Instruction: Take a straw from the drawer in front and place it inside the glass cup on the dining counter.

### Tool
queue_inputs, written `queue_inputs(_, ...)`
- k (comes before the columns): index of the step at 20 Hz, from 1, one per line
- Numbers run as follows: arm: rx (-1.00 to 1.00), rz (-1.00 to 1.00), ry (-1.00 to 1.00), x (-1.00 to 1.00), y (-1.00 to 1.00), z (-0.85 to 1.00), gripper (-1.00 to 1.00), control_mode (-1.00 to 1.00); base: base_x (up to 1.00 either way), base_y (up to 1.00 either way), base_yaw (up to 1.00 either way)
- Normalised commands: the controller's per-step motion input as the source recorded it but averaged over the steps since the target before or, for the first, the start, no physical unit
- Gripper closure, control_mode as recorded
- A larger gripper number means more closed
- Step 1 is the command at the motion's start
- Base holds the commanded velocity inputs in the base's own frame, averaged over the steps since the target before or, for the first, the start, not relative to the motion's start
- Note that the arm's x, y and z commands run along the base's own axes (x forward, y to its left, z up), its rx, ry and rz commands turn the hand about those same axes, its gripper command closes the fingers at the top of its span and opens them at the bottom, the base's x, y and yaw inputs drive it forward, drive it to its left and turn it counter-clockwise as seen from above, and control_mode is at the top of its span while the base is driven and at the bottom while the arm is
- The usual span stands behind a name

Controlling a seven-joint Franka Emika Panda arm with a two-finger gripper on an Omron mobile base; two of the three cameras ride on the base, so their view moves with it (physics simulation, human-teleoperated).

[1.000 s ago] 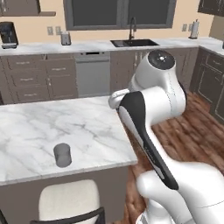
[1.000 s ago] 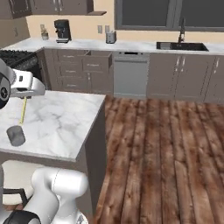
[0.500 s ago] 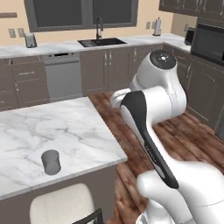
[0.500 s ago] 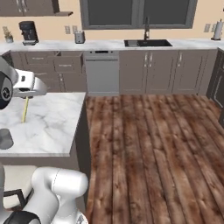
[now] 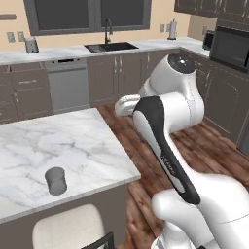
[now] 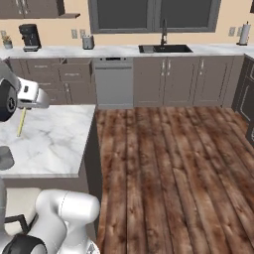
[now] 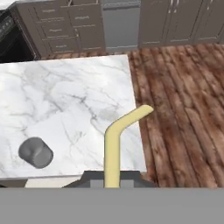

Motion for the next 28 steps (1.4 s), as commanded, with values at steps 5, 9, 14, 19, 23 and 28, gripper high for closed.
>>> queue_inputs(5, 0.39, 0.24, 0.0, 0.12, 0.16, 0.0, 1.0, -1.0, 0.0, 0.0, 0.0)
queue_inputs(9, 0.3, 0.28, 0.0, 0.03, 0.48, -0.05, 1.0, -1.0, 0.0, 0.0, 0.0)
queue_inputs(14, 0.22, 0.29, -0.09, 0.0, 0.52, -0.04, 1.0, -1.0, 0.0, 0.0, 0.0)
queue_inputs(19, 0.21, 0.26, -0.16, 0.01, 0.46, -0.03, 1.0, -1.0, 0.0, 0.0, 0.0)
queue_inputs(23, 0.18, 0.29, -0.11, 0.12, 0.22, -0.02, 1.0, -1.0, 0.0, 0.0, 0.0)
queue_inputs(28, 0.15, 0.32, 0.0, 0.26, 0.41, -0.12, 1.0, -1.0, 0.0, 0.0, 0.0)
